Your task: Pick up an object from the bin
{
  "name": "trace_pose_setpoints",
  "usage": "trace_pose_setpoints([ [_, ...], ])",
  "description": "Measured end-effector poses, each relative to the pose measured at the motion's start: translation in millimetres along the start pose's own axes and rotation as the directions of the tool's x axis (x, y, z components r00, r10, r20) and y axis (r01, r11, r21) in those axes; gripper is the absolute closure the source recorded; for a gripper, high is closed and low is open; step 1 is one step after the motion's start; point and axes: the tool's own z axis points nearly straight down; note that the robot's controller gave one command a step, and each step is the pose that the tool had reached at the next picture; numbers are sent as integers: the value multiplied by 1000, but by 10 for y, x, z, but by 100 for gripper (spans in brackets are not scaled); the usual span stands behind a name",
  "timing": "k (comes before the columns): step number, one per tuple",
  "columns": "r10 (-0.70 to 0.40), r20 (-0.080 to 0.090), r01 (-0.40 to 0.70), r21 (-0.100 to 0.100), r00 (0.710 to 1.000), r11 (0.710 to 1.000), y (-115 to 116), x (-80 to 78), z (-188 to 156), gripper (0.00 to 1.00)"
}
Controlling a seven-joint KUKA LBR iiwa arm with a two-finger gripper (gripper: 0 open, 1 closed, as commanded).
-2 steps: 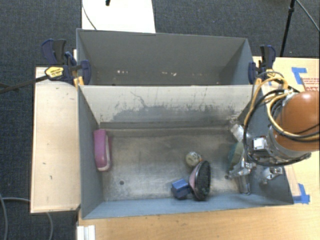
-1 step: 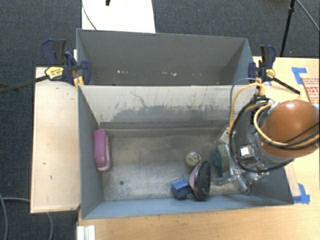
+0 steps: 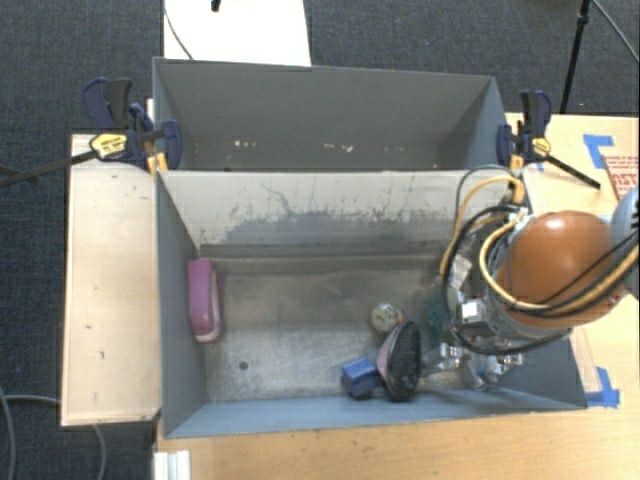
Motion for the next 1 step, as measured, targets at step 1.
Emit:
trace_pose_setpoints([
  [1, -351, 1, 351, 3, 937, 937, -71, 66, 6, 0],
])
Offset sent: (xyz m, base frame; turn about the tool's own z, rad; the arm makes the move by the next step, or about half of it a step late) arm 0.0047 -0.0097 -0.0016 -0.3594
